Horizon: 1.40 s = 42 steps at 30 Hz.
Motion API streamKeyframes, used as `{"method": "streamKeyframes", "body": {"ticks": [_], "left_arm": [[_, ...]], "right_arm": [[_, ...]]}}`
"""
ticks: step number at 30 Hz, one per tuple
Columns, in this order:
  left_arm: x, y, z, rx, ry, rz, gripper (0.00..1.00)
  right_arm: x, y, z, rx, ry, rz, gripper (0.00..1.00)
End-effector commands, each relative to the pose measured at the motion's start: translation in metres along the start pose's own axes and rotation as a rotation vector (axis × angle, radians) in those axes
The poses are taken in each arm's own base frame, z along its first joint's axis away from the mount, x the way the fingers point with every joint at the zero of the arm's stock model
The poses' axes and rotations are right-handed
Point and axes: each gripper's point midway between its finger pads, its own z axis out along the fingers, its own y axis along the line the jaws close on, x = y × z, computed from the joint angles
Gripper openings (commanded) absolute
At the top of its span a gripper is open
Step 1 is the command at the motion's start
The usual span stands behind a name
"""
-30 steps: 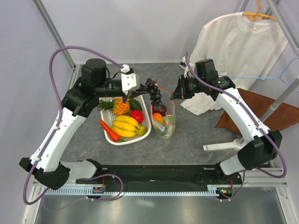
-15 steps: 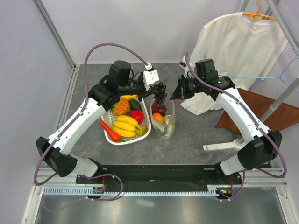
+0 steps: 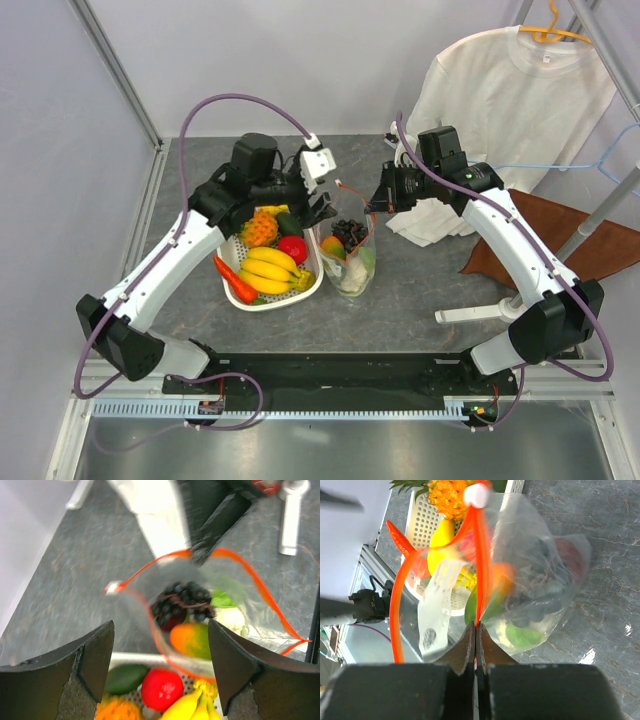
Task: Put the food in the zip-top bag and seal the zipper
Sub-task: Place the fake fruit in the zipper food storage bag, then pick up the fake fruit from the bin.
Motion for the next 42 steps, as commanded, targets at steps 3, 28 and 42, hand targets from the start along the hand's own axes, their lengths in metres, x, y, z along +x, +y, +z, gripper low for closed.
{"method": "streamKeyframes", "body": {"ticks": [3, 28, 42], "left_arm": [[0.026, 0.039, -0.047, -0.116, 0.022, -0.191, 0.80], [0.250, 0.001, 0.015, -0.013, 0.567, -0.312, 0.88], [0.262, 0.003, 0.028, -0.030, 0.621, -0.273, 0.79]], "right_arm": [[-0.010, 0.012, -0.007, -0.025, -0.045, -0.043, 0.00], [-0.003, 0.010, -0.009, -0.016, -0.035, -0.048, 0.00], [-0.002, 0.011, -0.011, -0.018, -0.038, -0.051, 0.00]]}}
